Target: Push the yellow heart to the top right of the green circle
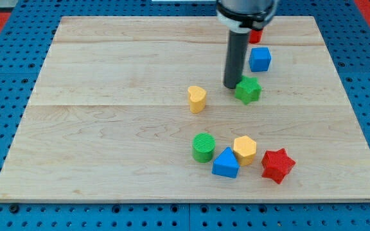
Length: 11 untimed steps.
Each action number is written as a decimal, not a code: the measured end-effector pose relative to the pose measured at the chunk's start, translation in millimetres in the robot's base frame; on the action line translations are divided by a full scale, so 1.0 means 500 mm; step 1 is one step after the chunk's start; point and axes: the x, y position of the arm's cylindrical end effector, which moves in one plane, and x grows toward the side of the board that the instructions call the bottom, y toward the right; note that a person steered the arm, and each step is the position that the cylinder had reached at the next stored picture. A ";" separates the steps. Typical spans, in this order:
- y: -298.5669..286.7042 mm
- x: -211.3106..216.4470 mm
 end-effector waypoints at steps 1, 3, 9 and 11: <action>0.007 0.017; 0.009 0.161; -0.293 0.108; -0.149 0.058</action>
